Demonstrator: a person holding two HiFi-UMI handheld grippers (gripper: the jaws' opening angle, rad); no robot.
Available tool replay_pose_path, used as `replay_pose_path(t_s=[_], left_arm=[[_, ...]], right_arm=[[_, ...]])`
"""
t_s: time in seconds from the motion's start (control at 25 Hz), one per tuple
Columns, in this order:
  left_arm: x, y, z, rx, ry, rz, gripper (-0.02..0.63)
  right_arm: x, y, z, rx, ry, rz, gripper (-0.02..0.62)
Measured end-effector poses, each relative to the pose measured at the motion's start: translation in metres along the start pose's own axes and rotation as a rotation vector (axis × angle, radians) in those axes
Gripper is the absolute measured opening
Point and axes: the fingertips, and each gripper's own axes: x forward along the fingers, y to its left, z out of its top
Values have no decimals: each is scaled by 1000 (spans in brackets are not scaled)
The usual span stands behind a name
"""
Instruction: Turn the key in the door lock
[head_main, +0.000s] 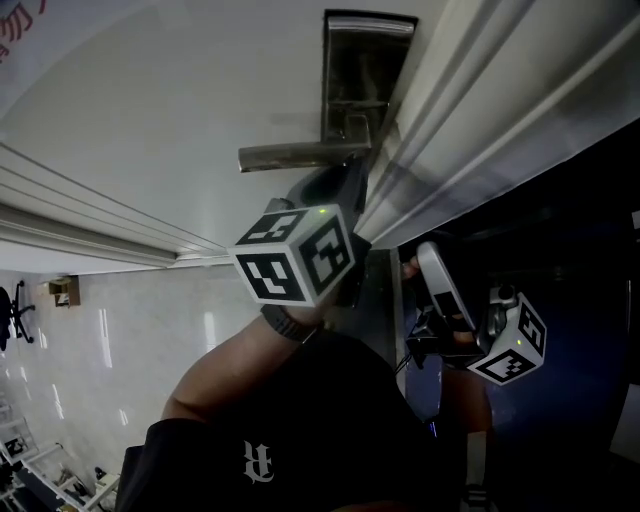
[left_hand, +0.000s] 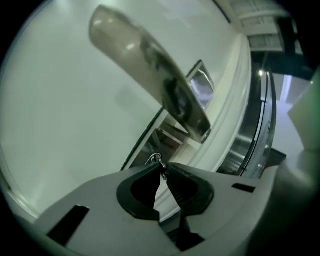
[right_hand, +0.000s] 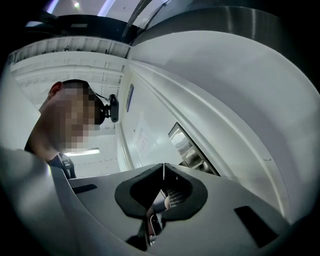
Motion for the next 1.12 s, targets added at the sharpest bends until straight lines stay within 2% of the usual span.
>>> replay_pose_path(t_s=[0.08, 0.24, 0.48, 0.72, 0.96, 1.12], left_arm=[[0, -1, 0, 110, 6, 29, 38], [0, -2, -1, 209, -5, 55, 40], [0, -4, 0, 428, -27, 109, 44], [-1, -7, 1, 572, -47, 132, 48], [-1, -9, 1, 657, -74, 131, 55], [-2, -12, -1, 794, -150, 159, 55]], right_arm=[[-1, 0, 0, 9, -4, 13, 17], [-2, 1, 0, 15, -4, 28, 17], [-6, 0, 1, 11, -6, 24, 17], [-7, -3, -3, 10, -6, 1, 17], [-6, -10, -6, 14, -2, -31, 17], [-4, -12, -8, 18, -2, -42, 17]])
